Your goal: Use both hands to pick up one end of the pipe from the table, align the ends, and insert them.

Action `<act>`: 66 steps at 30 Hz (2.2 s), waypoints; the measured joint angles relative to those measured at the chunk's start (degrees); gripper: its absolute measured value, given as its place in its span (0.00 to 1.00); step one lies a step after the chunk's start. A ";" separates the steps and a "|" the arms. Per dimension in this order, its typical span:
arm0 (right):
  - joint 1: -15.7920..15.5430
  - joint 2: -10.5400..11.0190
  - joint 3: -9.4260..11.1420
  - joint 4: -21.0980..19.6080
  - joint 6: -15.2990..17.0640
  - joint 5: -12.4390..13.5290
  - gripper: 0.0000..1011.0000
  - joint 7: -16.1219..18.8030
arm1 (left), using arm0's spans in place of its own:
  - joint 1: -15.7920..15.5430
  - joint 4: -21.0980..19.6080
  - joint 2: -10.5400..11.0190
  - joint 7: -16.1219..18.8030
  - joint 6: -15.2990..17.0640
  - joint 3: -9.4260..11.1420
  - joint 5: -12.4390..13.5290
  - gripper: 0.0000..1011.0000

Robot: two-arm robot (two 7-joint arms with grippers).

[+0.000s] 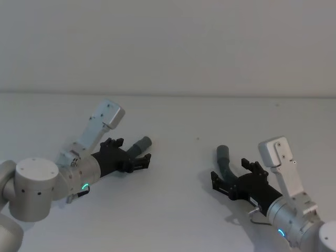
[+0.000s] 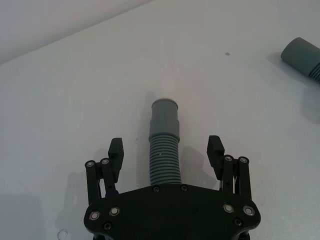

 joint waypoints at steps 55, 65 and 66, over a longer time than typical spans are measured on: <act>0.22 -0.58 -0.33 0.89 0.57 -1.31 0.63 1.28 | 2.35 -1.92 -0.29 1.32 3.41 -2.04 1.47 0.99; 0.22 -0.58 -0.33 0.89 0.55 -1.31 0.30 1.27 | 2.50 -2.01 -0.31 1.50 3.57 -2.15 1.49 0.99; 0.22 -0.58 -0.33 0.89 0.55 -1.31 0.28 1.27 | 2.51 -2.03 -0.31 1.53 3.59 -2.16 1.50 0.99</act>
